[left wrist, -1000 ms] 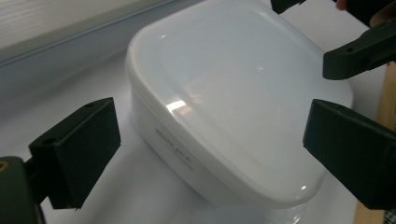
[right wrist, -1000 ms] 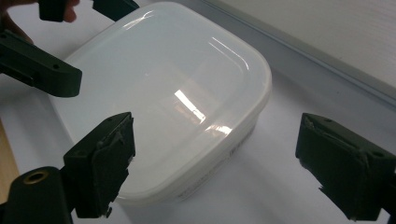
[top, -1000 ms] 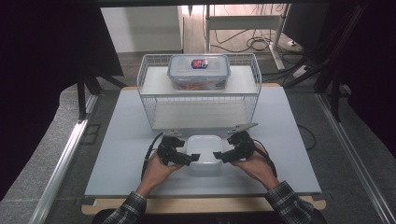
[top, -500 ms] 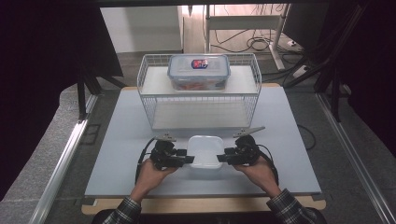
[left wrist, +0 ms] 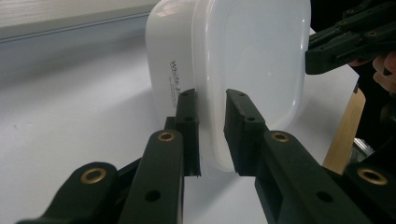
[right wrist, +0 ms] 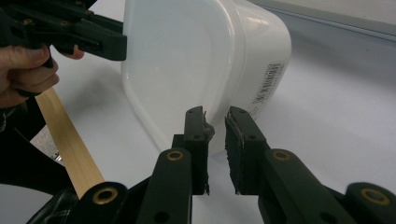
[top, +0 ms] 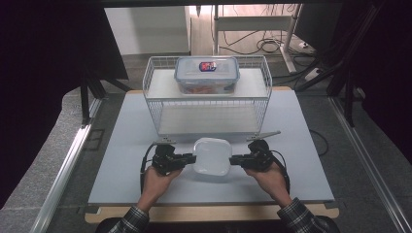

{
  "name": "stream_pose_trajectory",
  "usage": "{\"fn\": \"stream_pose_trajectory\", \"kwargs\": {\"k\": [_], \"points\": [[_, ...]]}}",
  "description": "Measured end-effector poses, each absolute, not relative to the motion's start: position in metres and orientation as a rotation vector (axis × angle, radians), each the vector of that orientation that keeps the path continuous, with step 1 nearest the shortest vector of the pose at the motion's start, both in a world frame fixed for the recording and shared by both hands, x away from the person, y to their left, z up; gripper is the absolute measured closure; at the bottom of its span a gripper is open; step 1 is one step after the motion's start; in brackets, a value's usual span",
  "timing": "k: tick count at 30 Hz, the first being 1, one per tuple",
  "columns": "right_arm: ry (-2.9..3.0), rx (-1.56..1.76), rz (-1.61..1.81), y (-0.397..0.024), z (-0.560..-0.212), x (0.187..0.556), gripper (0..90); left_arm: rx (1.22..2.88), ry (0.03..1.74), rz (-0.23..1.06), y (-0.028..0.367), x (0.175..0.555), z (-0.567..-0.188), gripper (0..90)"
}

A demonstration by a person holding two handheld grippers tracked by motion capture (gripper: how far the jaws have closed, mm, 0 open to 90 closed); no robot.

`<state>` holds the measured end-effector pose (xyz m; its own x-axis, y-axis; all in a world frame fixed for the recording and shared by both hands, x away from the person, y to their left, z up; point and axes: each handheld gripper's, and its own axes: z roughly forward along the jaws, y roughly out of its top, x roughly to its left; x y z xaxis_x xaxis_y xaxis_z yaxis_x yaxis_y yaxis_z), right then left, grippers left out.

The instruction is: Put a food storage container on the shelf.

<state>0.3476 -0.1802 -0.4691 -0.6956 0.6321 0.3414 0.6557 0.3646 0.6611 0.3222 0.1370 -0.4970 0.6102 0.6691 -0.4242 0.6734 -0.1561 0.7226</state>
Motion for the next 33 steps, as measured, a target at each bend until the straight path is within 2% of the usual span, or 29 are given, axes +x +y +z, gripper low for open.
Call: {"fn": "stream_pose_trajectory", "kwargs": {"k": [6,12,17,33], "points": [[-2.513,-1.279,-1.354,-0.180,-0.475,0.348,75.5,1.841,1.101,-0.012,0.137,0.319,-0.497,76.2],[-2.550,-1.305,-1.379,-0.178,-0.477,0.347,78.2,1.840,1.112,0.059,0.132,0.316,-0.496,78.8],[-2.540,-1.313,-1.420,-0.180,-0.475,0.347,78.2,1.812,1.112,0.053,0.133,0.317,-0.494,78.8],[-2.547,-1.235,-1.599,-0.179,-0.436,0.349,78.8,1.776,1.072,0.125,0.137,0.319,-0.460,78.7]]}}
